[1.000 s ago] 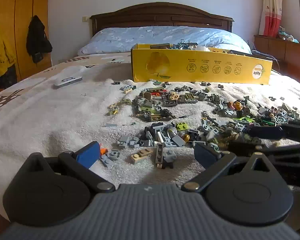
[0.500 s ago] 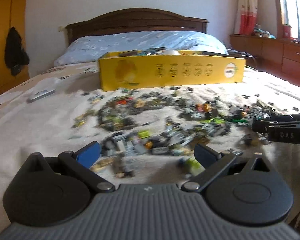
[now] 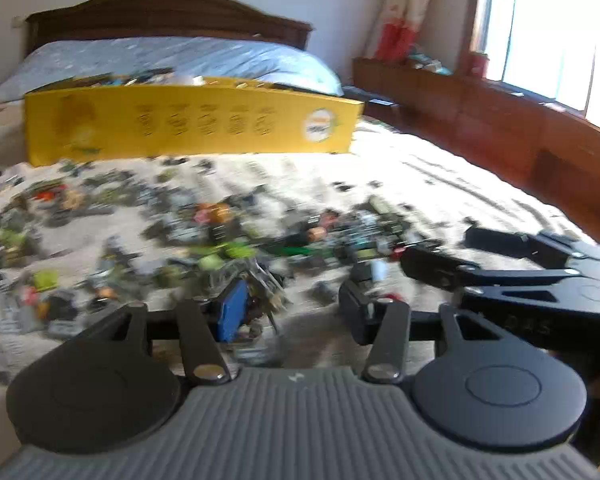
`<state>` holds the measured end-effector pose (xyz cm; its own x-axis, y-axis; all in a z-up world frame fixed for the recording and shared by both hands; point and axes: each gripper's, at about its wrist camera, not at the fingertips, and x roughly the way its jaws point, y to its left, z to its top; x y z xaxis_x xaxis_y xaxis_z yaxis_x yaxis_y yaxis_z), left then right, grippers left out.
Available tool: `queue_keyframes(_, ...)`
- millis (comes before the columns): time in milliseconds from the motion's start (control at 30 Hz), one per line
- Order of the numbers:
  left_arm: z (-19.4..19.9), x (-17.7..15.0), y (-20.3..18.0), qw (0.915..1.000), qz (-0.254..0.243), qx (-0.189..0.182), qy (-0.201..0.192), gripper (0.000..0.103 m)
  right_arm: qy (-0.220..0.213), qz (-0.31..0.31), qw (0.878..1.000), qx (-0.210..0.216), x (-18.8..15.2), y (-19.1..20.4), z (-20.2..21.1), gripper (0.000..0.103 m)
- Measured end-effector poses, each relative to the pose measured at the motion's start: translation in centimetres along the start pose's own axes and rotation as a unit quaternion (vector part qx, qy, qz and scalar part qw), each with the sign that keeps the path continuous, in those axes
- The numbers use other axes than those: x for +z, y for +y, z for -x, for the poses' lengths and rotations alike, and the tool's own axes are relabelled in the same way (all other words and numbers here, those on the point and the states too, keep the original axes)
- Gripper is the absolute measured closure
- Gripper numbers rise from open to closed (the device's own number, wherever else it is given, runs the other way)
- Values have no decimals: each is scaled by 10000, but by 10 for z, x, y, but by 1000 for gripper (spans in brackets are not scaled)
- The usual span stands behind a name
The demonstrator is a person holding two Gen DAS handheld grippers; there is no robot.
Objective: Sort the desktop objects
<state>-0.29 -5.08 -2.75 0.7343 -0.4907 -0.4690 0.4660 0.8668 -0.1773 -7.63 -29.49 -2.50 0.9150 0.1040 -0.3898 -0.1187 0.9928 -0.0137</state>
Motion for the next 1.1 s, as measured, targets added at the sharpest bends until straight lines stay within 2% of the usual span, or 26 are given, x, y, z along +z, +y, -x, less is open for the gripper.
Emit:
queue_keyframes(67, 2, -1, -4, 9998, 11, -177, -39, 33, 21, -220, 9997, -38, -2, -13, 3, 18)
queue_keyframes(133, 3, -4, -5, 9999, 11, -127, -27, 31, 133, -406, 9991, -13, -6, -23, 3, 17)
queue_keyframes(233, 7, -10, 3, 9997, -46, 237, 15, 28, 365, -557, 9977, 96, -16, -32, -1, 13)
queue_keyframes(300, 13, -15, 10, 9984, -169, 533, -32, 21, 424, -548, 9975, 141, -24, -32, -4, 9)
queue_keyframes(400, 22, -19, 21, 9928, -349, 1136, -114, 15, 406, -322, 9986, 102, -29, -26, -6, 3)
queue_keyframes(567, 34, -15, 42, 9862, -54, 1638, -227, 13, 406, -383, 9983, 169, -33, -26, -10, 0)
queue_keyframes(700, 49, -12, 39, 9902, 72, 1338, -396, 13, 370, -454, 9981, 199, -34, -27, -11, 0)
queue_keyframes(867, 49, -13, 11, 9938, -456, 914, -448, 14, 337, -493, 9980, 230, -35, -29, -11, 0)
queue_keyframes(933, 44, -15, 4, 9941, -547, 859, -374, 18, 304, -468, 9982, 227, -36, -28, -11, 0)
queue_keyframes(1067, 38, -19, 0, 9946, -421, 933, -180, 44, 266, -451, 9984, 228, -37, -27, -10, 0)
queue_keyframes(1100, 37, -19, 3, 9946, -369, 959, -146, 47, 255, -443, 9984, 227, -37, -27, -9, 0)
